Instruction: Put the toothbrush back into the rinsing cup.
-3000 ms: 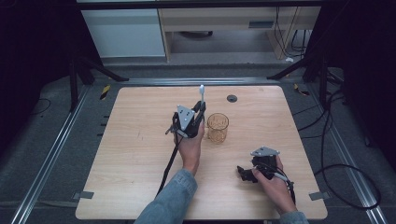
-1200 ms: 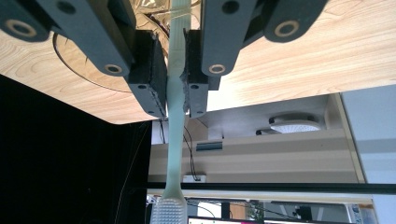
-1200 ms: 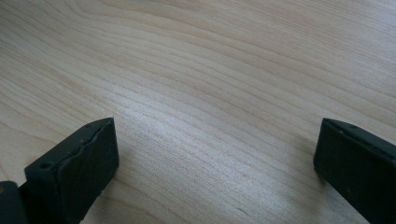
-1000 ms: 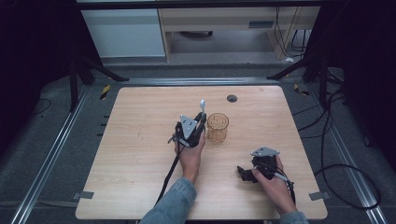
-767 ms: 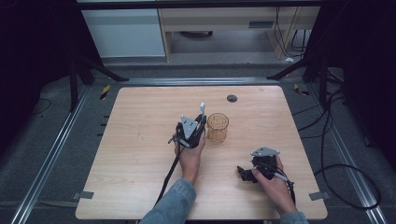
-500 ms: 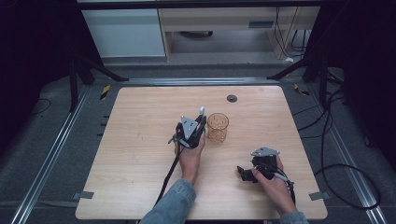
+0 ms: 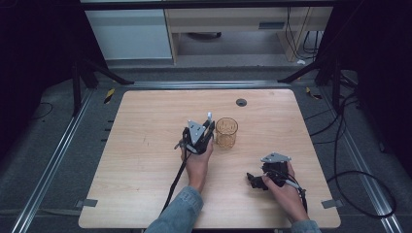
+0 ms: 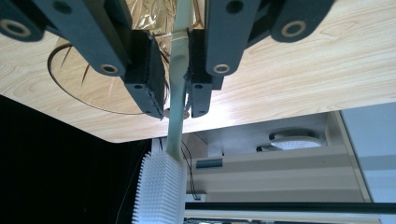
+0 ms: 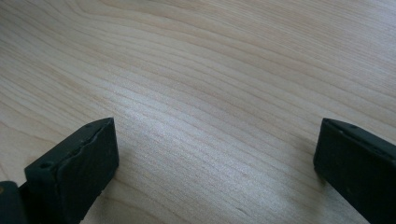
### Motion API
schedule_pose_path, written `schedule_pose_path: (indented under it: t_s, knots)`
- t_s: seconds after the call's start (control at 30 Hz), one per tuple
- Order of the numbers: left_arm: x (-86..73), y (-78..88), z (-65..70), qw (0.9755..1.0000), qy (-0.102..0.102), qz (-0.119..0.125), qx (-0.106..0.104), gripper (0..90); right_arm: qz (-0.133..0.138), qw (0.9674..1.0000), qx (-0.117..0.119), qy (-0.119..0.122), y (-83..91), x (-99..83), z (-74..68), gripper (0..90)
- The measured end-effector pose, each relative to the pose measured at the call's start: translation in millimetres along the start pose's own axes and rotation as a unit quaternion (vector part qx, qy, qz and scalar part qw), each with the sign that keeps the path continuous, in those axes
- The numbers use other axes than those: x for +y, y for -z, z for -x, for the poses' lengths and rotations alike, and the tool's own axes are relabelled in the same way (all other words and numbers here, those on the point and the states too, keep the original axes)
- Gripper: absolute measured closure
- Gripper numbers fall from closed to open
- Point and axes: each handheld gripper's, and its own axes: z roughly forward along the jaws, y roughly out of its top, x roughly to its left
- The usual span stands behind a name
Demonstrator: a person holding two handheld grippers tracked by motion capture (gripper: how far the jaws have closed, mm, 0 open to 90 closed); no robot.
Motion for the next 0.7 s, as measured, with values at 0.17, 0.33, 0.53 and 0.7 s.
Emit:
schedule_pose_path:
  t_s: [0.17,0.33,0.53,0.7]
  knots:
    - [-0.3,0.1,-0.4,1.0,0.002,-0.005,-0.003,71.4,0.0,1.0,0.0,0.0,-0.1,0.0,-0.1,0.4]
    - [3.0,2.9,-2.7,0.9999,0.004,-0.007,-0.006,66.5,0.0,1.0,0.0,0.0,0.0,0.0,-0.1,0.4]
    - [7.0,5.8,-6.4,0.9997,-0.007,-0.02,-0.014,59.3,0.0,1.0,0.0,0.0,0.0,0.0,0.0,0.4]
    - [8.8,8.0,-9.1,0.9991,-0.015,-0.033,-0.022,52.4,0.0,1.0,0.0,0.0,0.0,0.0,-0.1,0.4]
